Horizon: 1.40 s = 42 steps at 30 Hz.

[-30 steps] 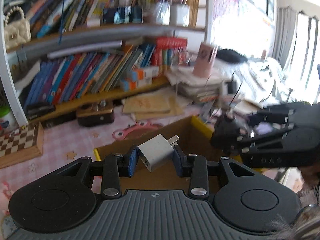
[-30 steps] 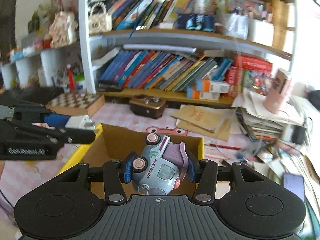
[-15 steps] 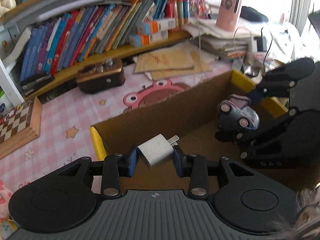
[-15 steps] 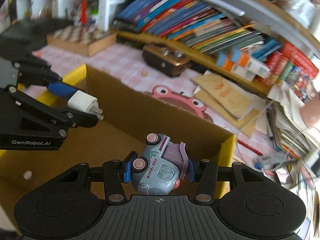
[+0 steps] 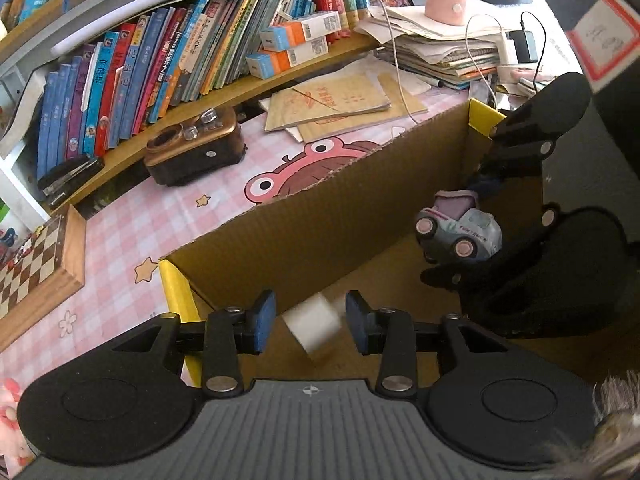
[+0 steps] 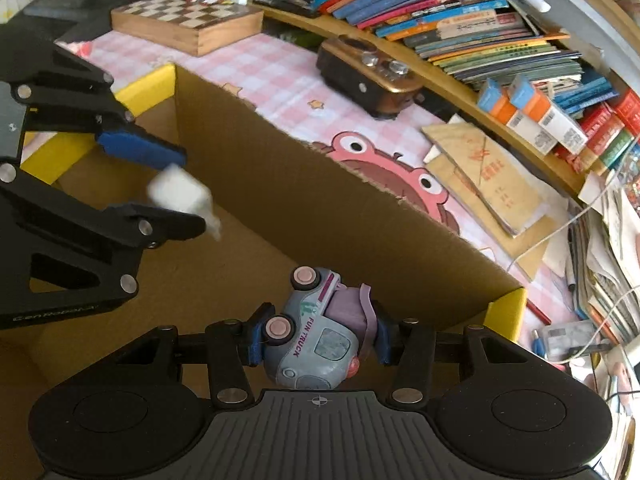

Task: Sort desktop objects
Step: 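Lower the truck into the box and open the right tool while the left releases the charger, then withdraw both open tools up and out of the yellow box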

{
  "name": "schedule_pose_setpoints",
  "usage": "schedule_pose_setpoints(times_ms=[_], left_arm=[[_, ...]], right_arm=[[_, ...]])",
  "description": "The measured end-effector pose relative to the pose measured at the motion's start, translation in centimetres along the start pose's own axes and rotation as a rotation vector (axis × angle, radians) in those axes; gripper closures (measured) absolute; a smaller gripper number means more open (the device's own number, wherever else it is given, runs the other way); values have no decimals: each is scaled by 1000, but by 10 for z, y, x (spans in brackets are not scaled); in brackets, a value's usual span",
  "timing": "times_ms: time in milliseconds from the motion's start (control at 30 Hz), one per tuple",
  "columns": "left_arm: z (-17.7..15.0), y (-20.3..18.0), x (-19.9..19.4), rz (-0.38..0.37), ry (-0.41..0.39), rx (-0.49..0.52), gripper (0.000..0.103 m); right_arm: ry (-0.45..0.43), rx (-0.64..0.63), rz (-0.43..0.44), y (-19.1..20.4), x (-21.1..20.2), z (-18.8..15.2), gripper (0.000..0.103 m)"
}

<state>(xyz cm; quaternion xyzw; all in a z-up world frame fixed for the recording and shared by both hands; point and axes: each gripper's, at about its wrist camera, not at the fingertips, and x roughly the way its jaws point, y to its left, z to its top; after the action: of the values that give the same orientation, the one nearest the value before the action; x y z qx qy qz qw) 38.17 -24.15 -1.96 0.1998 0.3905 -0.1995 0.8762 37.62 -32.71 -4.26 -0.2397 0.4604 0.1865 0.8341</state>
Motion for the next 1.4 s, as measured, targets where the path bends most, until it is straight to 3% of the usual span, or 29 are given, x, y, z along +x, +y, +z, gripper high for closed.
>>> schedule_pose_setpoints(times_ms=[300, 367, 433, 500, 567, 767, 1100, 1400], left_arm=[[-4, -6, -7, 0, 5, -4, 49], [-4, -5, -9, 7, -1, -15, 35], [-3, -2, -10, -6, -14, -35, 32], [-4, -1, -14, -6, -35, -45, 19], [-5, 2, -19, -7, -61, -62, 15], [-12, 11, -51, 1, -158, -122, 12], [-37, 15, -123, 56, -319, -190, 3], [-67, 18, -171, 108, -381, -219, 0]], right_arm=[[7, -119, 0, 15, 2, -2, 52], [1, -125, -1, 16, 1, -2, 44], [-6, -129, -6, 17, 0, -2, 42], [-20, -131, -8, 17, -3, -3, 42], [-43, -125, -9, 16, -10, -5, 41], [-160, -35, -50, 9, -49, -12, 40], [-369, 263, -70, 2, -116, -33, 40], [-469, 419, -121, 21, -158, -66, 40]])
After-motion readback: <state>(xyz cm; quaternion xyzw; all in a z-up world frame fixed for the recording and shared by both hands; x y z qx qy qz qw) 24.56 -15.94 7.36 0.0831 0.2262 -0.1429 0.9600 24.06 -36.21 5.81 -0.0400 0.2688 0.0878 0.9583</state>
